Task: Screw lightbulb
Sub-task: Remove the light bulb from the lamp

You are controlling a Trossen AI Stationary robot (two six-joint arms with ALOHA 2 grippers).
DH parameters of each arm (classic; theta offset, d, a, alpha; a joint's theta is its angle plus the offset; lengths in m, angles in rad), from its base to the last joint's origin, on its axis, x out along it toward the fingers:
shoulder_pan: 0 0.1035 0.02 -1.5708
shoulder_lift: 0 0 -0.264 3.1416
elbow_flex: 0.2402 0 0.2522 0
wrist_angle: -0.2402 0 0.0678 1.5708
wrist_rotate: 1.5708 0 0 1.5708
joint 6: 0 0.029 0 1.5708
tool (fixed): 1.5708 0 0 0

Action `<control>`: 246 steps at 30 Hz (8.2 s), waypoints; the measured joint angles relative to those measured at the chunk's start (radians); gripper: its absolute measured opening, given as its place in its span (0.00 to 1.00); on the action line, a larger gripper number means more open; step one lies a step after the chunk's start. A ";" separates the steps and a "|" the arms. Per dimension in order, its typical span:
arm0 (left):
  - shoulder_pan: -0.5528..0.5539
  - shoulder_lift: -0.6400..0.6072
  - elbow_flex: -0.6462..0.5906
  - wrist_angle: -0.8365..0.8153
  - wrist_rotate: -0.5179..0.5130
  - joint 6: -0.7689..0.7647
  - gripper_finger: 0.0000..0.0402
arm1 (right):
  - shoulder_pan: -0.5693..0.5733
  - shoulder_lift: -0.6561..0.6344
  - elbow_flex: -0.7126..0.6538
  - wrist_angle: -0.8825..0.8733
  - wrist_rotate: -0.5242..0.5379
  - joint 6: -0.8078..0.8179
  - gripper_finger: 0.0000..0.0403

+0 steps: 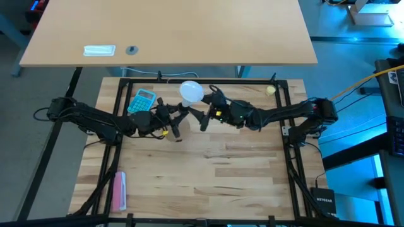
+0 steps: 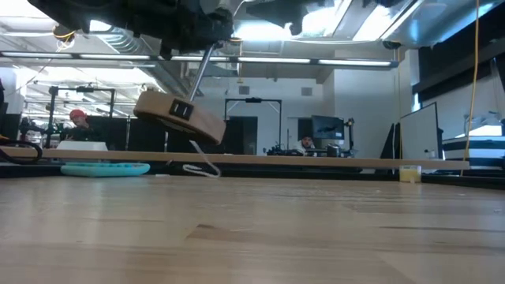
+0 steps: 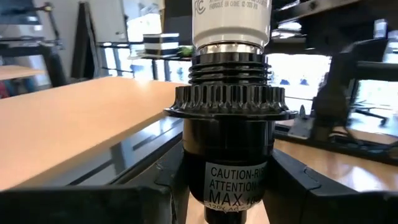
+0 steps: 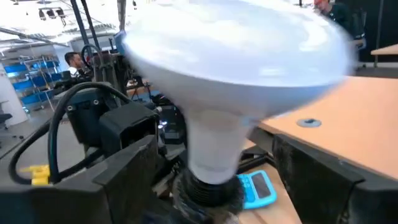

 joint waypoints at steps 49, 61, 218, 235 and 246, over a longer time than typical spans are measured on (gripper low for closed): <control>-0.019 0.011 0.000 0.103 0.678 -0.212 0.34 | -0.070 0.107 0.213 -0.109 -0.822 -0.107 0.57; -0.018 0.005 0.000 0.102 0.442 -0.115 0.34 | -0.093 -0.079 0.212 -0.609 -0.506 -0.160 0.89; 0.143 0.070 -0.195 0.295 0.604 0.004 0.34 | -0.114 -0.061 0.189 -1.029 -0.350 -0.232 0.38; 0.142 0.149 -0.197 0.124 0.630 -0.047 0.46 | -0.112 -0.062 -0.022 -1.104 -0.313 -0.151 0.38; 0.142 -0.088 -0.110 -0.481 0.667 -0.087 0.64 | -0.112 -0.022 -0.022 -1.257 -0.321 -0.162 0.38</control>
